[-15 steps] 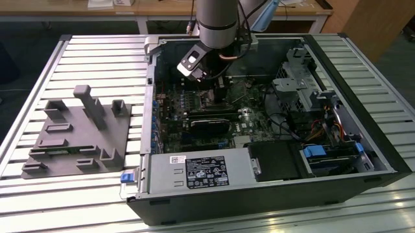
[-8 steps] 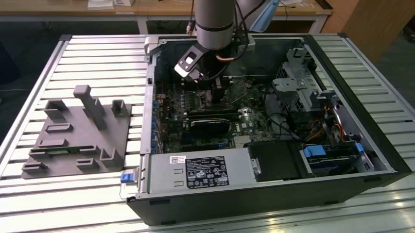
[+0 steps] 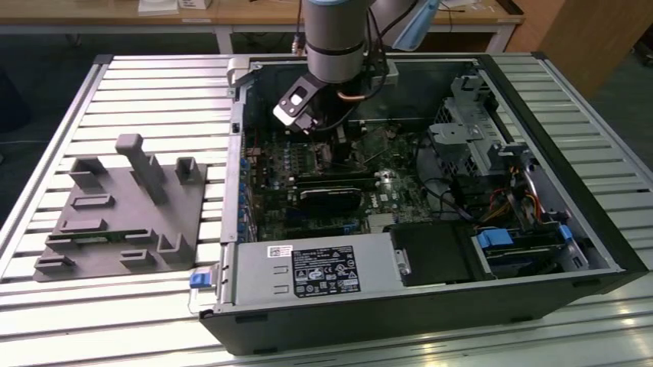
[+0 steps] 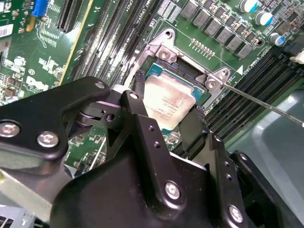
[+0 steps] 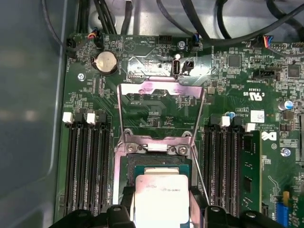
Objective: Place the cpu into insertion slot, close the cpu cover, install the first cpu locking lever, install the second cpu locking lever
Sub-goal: 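Place the cpu into insertion slot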
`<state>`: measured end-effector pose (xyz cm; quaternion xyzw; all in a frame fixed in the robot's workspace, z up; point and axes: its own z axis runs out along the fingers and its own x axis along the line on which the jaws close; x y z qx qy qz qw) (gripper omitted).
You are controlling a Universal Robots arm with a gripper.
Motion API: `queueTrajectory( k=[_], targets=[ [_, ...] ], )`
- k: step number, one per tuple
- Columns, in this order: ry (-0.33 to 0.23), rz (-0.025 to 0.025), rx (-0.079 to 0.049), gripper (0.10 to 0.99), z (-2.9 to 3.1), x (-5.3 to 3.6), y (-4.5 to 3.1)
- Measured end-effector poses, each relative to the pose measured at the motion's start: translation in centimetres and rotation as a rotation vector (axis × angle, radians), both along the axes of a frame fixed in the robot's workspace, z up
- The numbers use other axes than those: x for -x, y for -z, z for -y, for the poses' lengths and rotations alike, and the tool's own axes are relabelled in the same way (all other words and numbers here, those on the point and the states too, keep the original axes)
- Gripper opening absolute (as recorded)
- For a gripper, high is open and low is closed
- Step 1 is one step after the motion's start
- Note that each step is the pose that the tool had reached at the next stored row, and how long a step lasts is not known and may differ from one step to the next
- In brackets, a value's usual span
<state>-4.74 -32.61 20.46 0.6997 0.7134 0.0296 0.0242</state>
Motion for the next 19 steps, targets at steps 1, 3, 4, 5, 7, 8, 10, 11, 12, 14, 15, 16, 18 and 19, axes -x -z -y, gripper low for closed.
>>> queueTrajectory(
  k=[1, 3, 4, 5, 7, 8, 10, 11, 12, 14, 15, 16, 18, 19],
  targets=[
    [0.005, 0.0000, 0.000, 0.541, -0.05, 0.00, 0.09],
    [0.017, 0.0000, 0.000, 0.541, -0.17, 0.00, 0.23],
    [0.022, 0.0000, 0.000, 0.541, -0.24, 0.00, 0.30],
    [0.027, 0.0000, 0.000, 0.541, -0.32, 0.00, 0.36],
    [0.033, 0.0000, 0.000, 0.541, -0.48, 0.00, 0.48],
    [0.035, 0.0001, 0.000, 0.541, -0.55, -0.01, 0.55],
    [0.040, 0.0001, 0.000, 0.541, -0.66, 0.00, 0.71],
    [0.043, 0.0000, 0.000, 0.541, -0.70, 0.00, 0.79],
    [0.045, 0.0000, 0.000, 0.541, -0.74, 0.00, 0.87],
    [0.048, 0.0001, 0.000, 0.541, -0.82, -0.01, 1.02],
    [0.048, 0.0001, 0.000, 0.541, -0.84, -0.02, 1.07],
    [0.048, -0.0001, 0.000, 0.541, -0.85, -0.03, 1.09],
    [0.048, -0.0002, 0.000, 0.541, -0.86, -0.08, 1.11],
    [0.048, -0.0001, 0.000, 0.541, -0.86, -0.10, 1.12]
  ],
)
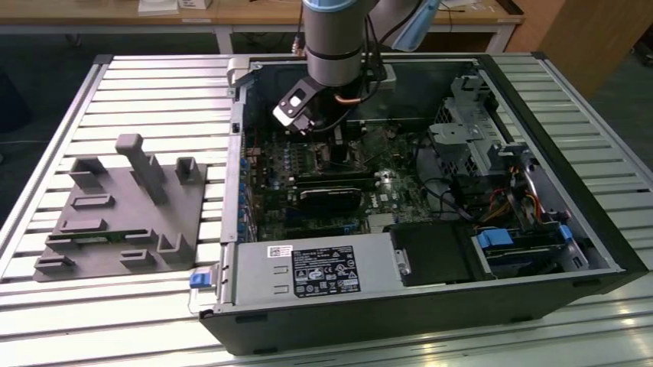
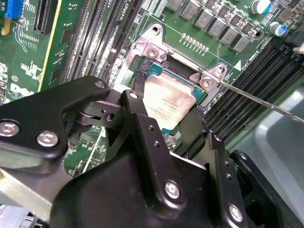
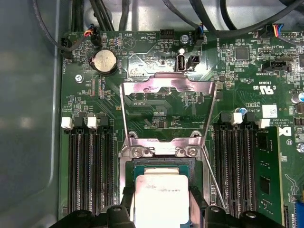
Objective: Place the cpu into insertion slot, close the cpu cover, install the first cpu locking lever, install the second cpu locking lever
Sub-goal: 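Place the cpu into insertion slot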
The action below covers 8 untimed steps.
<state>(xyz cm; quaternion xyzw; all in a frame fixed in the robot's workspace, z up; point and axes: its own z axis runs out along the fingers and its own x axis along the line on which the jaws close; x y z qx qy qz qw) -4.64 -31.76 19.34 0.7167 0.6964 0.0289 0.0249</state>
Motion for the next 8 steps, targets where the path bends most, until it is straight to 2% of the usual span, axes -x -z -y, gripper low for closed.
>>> queueTrajectory(
  k=[8],
  targets=[
    [0.001, 0.0000, 0.001, 0.541, 0.00, -0.20, 0.00]
  ],
)
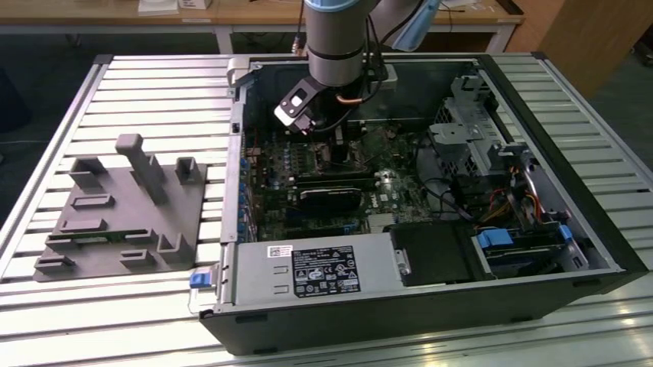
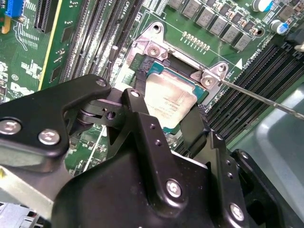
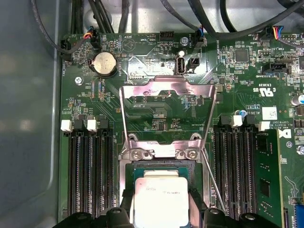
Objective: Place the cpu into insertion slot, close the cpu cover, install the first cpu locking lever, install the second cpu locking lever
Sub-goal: 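Place the cpu into insertion slot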
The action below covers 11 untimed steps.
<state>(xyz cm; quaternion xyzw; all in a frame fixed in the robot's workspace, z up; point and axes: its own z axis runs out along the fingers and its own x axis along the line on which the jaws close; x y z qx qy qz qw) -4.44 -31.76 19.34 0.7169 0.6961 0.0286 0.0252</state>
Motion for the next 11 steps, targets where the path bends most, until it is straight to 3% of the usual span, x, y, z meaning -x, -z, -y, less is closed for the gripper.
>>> queueTrajectory(
  k=[8, 9, 11],
  targets=[
    [0.000, 0.0002, 0.000, 0.541, 0.00, -0.01, -0.33],
    [0.000, 0.0019, 0.000, 0.541, 0.00, -0.01, -0.33],
    [0.000, 0.0119, 0.000, 0.541, 0.00, 0.02, -0.33]
  ],
)
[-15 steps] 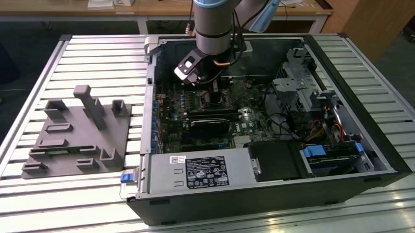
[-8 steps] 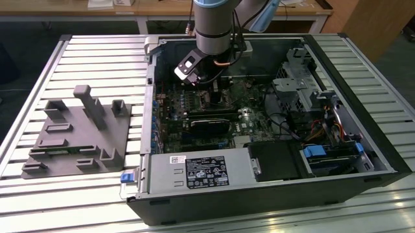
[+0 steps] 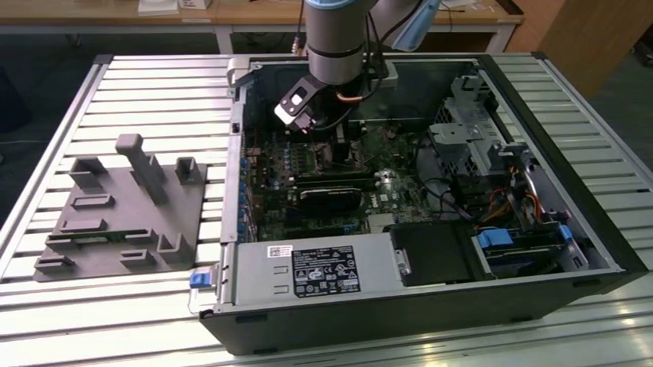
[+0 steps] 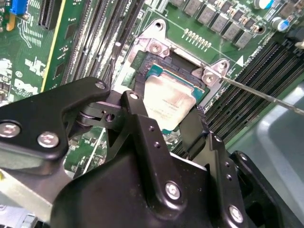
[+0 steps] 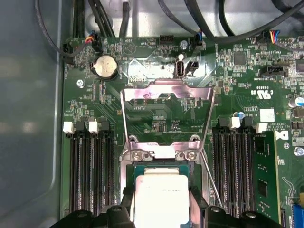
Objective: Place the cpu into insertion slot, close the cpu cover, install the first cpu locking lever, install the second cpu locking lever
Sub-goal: 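Place the cpu into insertion slot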
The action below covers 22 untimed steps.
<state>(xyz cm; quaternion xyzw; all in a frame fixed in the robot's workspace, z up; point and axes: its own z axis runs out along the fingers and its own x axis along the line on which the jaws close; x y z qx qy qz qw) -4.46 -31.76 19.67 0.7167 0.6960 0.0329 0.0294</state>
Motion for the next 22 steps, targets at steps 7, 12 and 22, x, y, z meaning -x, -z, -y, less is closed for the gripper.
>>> queueTrajectory(
  k=[7, 12, 22],
  targets=[
    [-0.005, 0.0029, 0.000, 0.541, 0.00, 0.23, 0.11],
    [-0.017, 0.0030, 0.000, 0.541, 0.00, 0.32, 0.24],
    [-0.039, 0.0031, 0.000, 0.541, 0.17, 0.32, 0.36]
  ],
)
